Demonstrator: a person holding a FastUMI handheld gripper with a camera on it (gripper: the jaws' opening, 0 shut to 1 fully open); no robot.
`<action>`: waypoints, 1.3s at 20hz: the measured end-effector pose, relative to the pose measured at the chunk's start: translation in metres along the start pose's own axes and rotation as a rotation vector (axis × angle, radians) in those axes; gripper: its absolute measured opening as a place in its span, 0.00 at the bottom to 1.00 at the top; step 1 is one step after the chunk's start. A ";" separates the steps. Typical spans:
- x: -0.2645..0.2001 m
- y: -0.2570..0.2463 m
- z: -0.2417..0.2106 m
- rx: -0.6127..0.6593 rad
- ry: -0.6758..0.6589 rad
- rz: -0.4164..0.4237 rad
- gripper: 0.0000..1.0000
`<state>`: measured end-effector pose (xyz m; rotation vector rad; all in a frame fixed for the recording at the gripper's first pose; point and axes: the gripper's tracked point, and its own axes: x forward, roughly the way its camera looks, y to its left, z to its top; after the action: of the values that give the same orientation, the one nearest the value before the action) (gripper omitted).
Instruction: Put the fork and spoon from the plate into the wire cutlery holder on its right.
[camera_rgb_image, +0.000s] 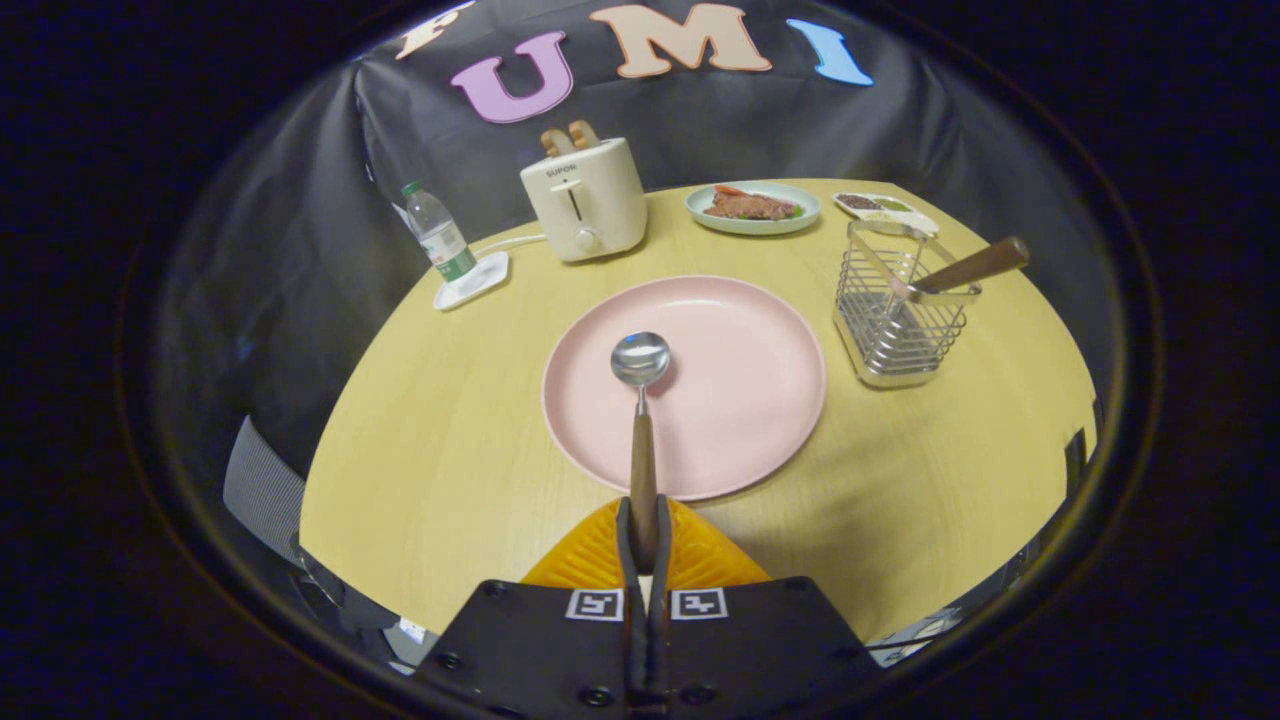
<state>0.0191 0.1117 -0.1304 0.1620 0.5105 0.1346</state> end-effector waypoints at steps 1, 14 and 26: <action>-0.004 -0.001 0.004 0.005 -0.010 0.009 0.03; -0.085 -0.050 0.068 -0.076 -0.015 0.061 0.03; -0.130 -0.169 0.155 -0.186 0.063 -0.095 0.04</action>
<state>-0.0012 -0.0943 0.0327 -0.0487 0.5640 0.0940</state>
